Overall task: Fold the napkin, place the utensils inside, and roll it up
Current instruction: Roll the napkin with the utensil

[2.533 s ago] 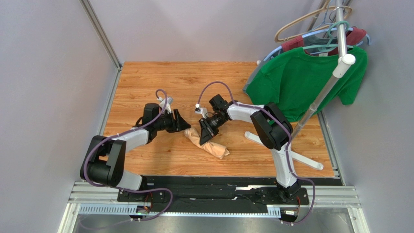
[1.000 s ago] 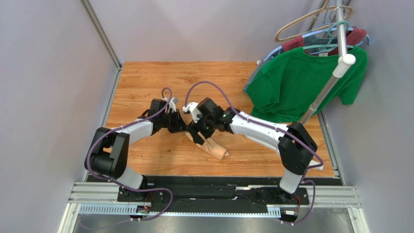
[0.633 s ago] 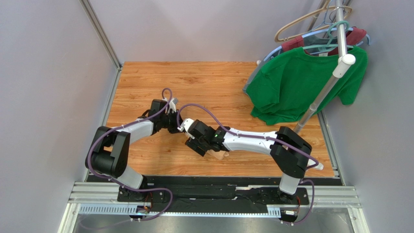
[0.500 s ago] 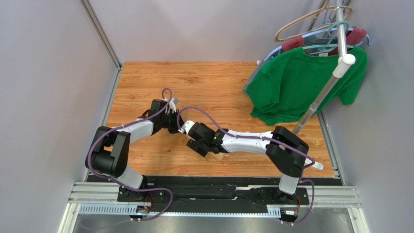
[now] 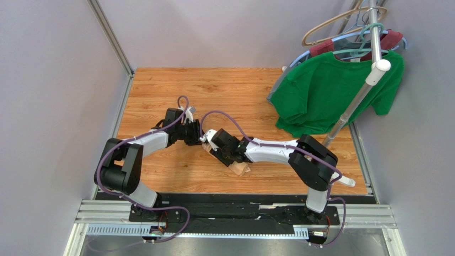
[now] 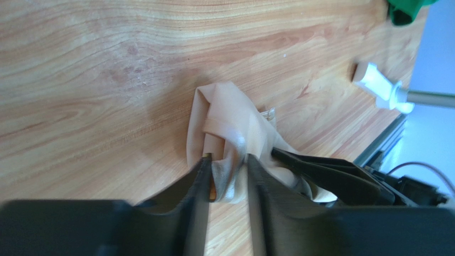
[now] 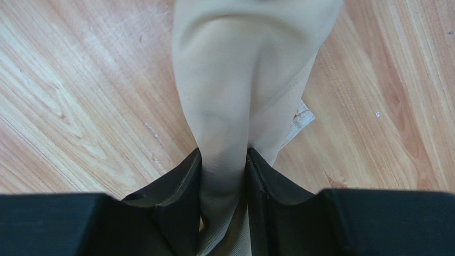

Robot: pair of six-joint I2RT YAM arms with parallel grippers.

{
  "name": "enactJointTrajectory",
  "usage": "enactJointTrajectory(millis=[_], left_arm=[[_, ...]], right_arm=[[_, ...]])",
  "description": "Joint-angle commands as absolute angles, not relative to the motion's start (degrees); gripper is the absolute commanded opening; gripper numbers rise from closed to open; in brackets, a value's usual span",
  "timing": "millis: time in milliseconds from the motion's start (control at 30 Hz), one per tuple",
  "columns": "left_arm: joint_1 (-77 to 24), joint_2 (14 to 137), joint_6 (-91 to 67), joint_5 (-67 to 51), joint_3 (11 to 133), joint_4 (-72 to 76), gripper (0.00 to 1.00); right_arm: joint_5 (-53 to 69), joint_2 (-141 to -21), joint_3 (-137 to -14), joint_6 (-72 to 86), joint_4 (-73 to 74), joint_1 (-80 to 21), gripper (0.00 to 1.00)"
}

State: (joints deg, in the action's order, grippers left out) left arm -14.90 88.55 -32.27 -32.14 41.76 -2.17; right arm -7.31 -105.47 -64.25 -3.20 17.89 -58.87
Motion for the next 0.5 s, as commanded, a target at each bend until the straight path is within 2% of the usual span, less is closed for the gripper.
enactJointTrajectory(millis=[0, 100, 300, 467], left_arm=[[-13.0, 85.3, -32.7, -32.2, 43.3, -0.9, 0.56], [-12.0, 82.2, -32.0, -30.9, 42.5, -0.4, 0.63], [-12.0, 78.8, -31.6, -31.5, 38.2, 6.8, 0.65], [-12.0, 79.9, -31.9, -34.5, 34.5, 12.7, 0.65]], right_arm=[[11.8, -107.3, -63.9, -0.8, 20.1, -53.4, 0.31], [22.5, -107.3, -63.4, -0.2, 19.8, -50.0, 0.26], [38.4, -110.0, -65.0, 3.0, 19.9, -44.5, 0.25], [45.8, -113.3, -67.0, 3.1, 20.6, -41.5, 0.25]])
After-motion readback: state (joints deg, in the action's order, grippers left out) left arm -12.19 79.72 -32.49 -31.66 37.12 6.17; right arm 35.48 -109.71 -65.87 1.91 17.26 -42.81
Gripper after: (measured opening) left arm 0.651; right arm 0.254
